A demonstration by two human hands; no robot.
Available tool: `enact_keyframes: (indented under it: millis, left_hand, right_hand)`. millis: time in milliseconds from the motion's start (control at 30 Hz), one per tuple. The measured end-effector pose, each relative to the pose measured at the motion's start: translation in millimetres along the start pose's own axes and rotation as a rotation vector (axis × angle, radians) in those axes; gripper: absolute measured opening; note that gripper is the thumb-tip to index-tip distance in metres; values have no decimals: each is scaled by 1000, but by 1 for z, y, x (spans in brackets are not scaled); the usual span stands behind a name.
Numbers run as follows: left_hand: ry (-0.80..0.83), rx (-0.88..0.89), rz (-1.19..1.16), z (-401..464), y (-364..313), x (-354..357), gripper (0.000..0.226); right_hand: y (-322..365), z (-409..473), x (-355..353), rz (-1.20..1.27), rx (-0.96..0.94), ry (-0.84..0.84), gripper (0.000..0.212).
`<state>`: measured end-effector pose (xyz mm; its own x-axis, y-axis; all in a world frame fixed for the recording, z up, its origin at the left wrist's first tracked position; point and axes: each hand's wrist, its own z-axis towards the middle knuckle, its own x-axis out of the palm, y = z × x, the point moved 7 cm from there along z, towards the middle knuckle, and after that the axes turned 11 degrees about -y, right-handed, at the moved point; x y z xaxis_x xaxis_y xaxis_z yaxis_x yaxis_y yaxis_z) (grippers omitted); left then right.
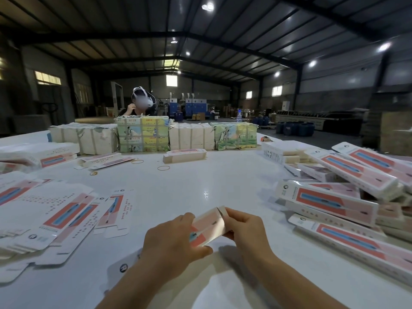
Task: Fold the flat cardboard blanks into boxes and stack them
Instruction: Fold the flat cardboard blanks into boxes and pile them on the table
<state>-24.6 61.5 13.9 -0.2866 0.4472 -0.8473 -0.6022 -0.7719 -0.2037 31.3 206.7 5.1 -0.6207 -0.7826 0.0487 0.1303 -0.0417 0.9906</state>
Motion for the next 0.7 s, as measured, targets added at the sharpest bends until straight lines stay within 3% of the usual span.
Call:
enact_keyframes:
  millis: [133, 200, 300, 500, 600, 700]
  left_hand:
    - [3, 9, 46, 0, -2, 0, 62]
    - [11, 9, 75, 1, -4, 1, 62]
    - [25, 2, 81, 1, -4, 2, 61]
    - [-4, -10, 86, 1, -3, -1, 58]
    - [-49, -18, 88, 2, -4, -4, 55]
    - [-65, -39, 73, 3, -2, -6, 55]
  right_hand:
    - [-13, 2, 3, 146, 218, 20, 37]
    - [-16, 1, 5, 151, 241, 35, 47]
    - [-8, -4, 8, 6, 70, 6, 54]
    - [10, -13, 9, -329, -317, -30, 36]
    - [13, -21, 15, -375, -411, 2, 27]
    - [14, -23, 18, -300, -384, 19, 31]
